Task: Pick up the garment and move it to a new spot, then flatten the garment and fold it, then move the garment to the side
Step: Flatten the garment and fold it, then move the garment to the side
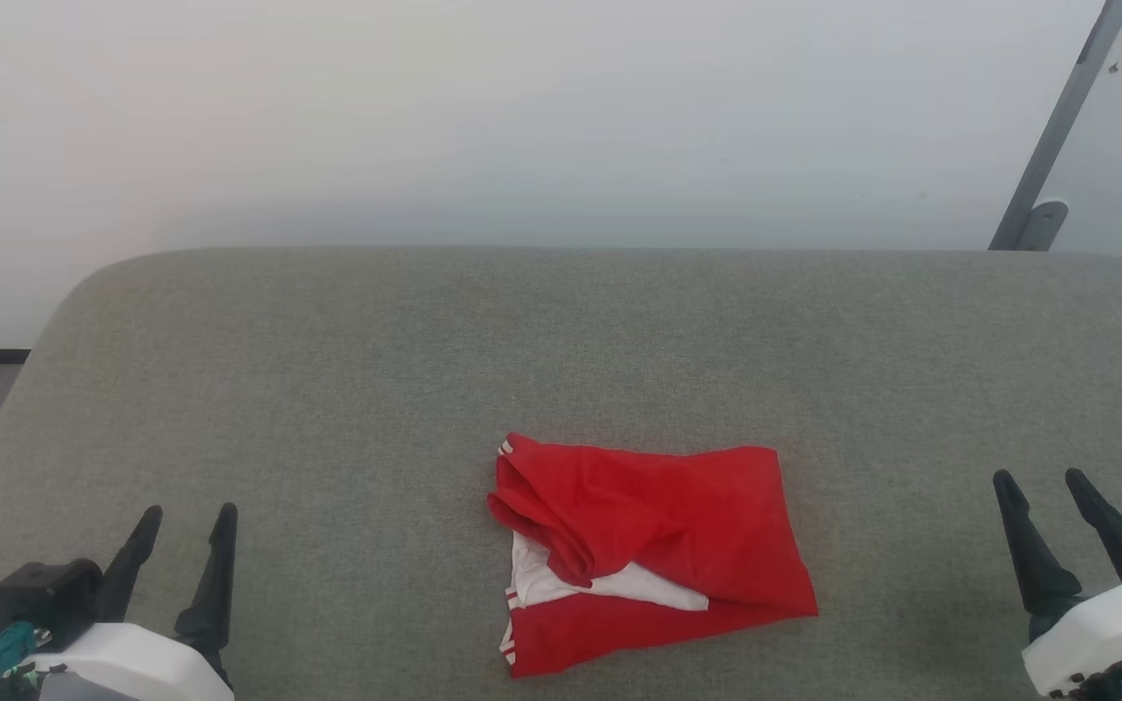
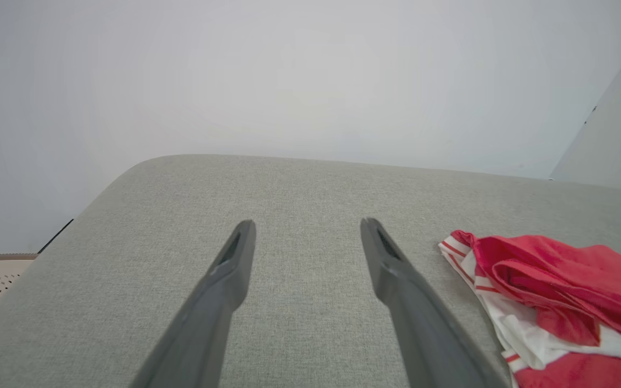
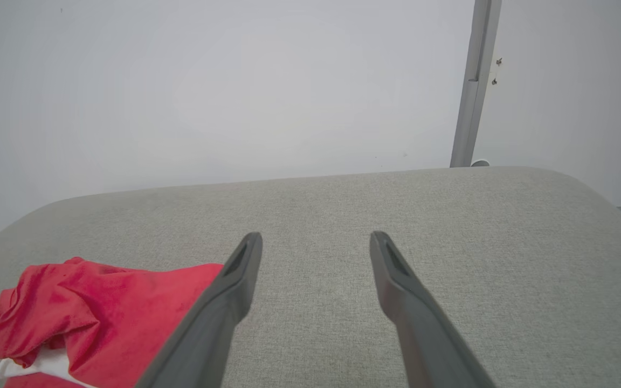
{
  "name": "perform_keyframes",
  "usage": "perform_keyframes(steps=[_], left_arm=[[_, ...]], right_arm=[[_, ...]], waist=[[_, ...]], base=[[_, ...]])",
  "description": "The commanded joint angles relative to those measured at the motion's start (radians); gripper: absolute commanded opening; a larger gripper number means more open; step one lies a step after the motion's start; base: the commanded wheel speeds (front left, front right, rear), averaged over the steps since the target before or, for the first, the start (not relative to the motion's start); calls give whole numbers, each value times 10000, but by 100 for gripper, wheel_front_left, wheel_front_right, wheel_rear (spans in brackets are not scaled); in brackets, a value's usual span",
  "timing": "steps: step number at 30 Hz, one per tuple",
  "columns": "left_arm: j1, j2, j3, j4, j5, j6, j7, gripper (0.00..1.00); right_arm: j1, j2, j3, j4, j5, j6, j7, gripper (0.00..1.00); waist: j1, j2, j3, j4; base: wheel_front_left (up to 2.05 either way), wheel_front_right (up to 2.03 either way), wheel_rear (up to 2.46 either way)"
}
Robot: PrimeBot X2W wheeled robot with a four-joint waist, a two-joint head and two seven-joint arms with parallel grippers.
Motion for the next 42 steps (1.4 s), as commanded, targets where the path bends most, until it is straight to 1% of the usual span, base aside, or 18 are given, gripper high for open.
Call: perform_keyframes(steps=[1, 8, 10, 12, 16, 21, 25, 26, 28, 36, 39, 42], left_arm=[[69, 19, 46, -42, 36, -11, -40, 100], [-18, 27, -50, -100, 85, 7, 7, 100], [-28, 35, -52, -110, 63, 24, 27, 100], [-73, 39, -58, -143, 55, 22, 43, 100], [-166, -19, -82, -192, 25, 34, 54, 100], [-285, -148, -191, -215, 8, -24, 92, 100], [-444, -256, -293, -242, 77, -63, 87, 100], [-444, -256, -293, -242, 77, -63, 87, 100], [-509, -318, -351, -229, 112, -75, 80, 100], [-944, -666, -544, -29, 243, -287, 24, 100], [-1116, -805, -567, 107, 268, -342, 18, 100], [-1216, -898, -539, 214, 299, -406, -5, 100]], right_arm=[[128, 60, -41, -85, -82, -6, 35, 100], [136, 200, -73, -234, -201, -6, 225, 100], [178, 335, -29, -402, -306, -6, 440, 100], [116, 223, 25, -359, -193, -6, 560, 100], [-163, 107, 492, -237, -38, -4, 925, 100], [-600, -104, 1200, 162, 188, -4, 1638, 100], [-1058, -260, 1534, 660, 293, -6, 2316, 100], [-1058, -260, 1534, 660, 293, -6, 2316, 100], [-1244, -280, 1652, 932, 427, -4, 2793, 100], [-1907, -693, 1832, 1947, 304, -4, 4616, 100], [-2133, -588, 1856, 2258, 528, -4, 5230, 100], [-2319, -592, 2086, 2547, 669, -4, 5868, 100]], waist=[[0, 0, -5, 9], [0, 0, -1, 98], [0, 0, -5, 145], [0, 0, 37, 234], [0, 0, 153, 527], [0, 0, 383, 1078], [0, 0, 720, 1532], [0, 0, 720, 1532], [0, 0, 899, 1743], [0, 0, 1608, 2426], [0, 0, 1806, 2541], [0, 0, 1957, 2599]], base=[[0, 0, 0], [0, 0, 0], [0, 0, 0], [0, 0, 0], [0, 0, 0], [0, 0, 0], [0, 0, 0], [0, 0, 0], [0, 0, 0], [0, 0, 0], [0, 0, 0], [0, 0, 0]])
